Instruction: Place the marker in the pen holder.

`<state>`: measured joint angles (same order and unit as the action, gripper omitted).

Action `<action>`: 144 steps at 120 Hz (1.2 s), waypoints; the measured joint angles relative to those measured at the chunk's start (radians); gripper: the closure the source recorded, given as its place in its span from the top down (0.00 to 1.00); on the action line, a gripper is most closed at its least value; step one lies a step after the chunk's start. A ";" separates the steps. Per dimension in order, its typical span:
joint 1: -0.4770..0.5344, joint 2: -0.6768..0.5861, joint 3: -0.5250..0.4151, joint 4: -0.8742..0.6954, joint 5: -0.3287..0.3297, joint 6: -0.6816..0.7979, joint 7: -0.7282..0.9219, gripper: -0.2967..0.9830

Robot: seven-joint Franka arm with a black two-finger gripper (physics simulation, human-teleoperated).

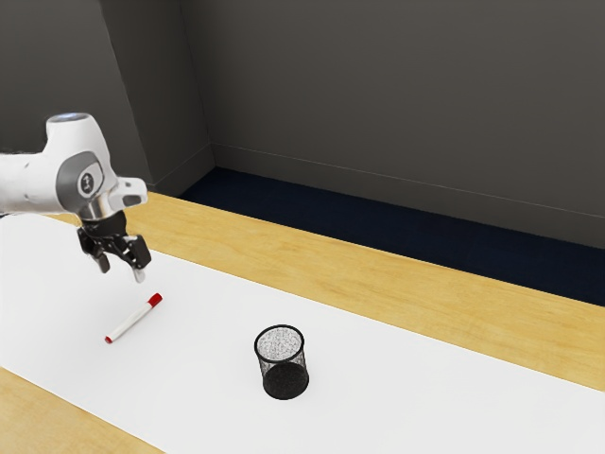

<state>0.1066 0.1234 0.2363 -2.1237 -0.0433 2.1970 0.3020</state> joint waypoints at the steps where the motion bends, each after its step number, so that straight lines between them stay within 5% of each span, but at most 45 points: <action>1: -0.005 0.004 0.000 0.000 -0.002 0.005 0.003 0.77; 24: -0.028 0.072 -0.002 0.003 -0.026 0.087 0.055 0.77; 50: -0.019 0.180 -0.003 0.052 -0.040 0.136 0.103 0.50; 75: -0.018 0.250 -0.005 0.089 -0.048 0.156 0.138 0.41; 104: -0.018 0.275 -0.006 0.091 -0.050 0.163 0.165 0.39; 144: -0.023 0.246 -0.003 0.086 -0.056 0.150 0.176 0.19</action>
<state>0.0838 0.3693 0.2331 -2.0375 -0.0996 2.3465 0.4779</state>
